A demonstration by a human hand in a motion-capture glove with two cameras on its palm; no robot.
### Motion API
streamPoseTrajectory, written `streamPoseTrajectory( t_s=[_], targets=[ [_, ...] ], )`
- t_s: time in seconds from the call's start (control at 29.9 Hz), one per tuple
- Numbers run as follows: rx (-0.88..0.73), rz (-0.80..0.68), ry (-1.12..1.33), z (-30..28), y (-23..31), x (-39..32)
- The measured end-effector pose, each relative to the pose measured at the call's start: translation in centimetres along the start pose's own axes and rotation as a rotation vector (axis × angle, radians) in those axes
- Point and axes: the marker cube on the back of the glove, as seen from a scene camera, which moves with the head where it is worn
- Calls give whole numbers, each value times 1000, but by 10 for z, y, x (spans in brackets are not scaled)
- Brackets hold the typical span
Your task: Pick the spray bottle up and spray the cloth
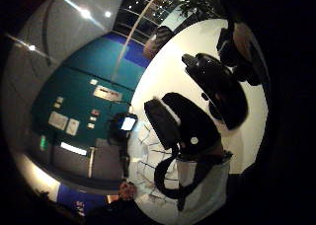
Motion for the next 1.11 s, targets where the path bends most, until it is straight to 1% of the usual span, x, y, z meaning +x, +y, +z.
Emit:
streamPoseTrajectory(
  t_s=[0.13,0.3,0.4,0.5,0.64,0.74,0.84,1.11],
  targets=[
    [-3,-13,-142,18,5,10],
    [-30,19,-434,33,7,6],
    [-11,14,-520,37,7,3],
    [63,-23,-514,34,8,1],
    [185,-128,-477,26,6,-6],
    [238,-195,-460,23,-1,-11],
    [253,-232,-444,20,-5,-18],
    [216,-266,-451,16,1,-33]
  ],
)
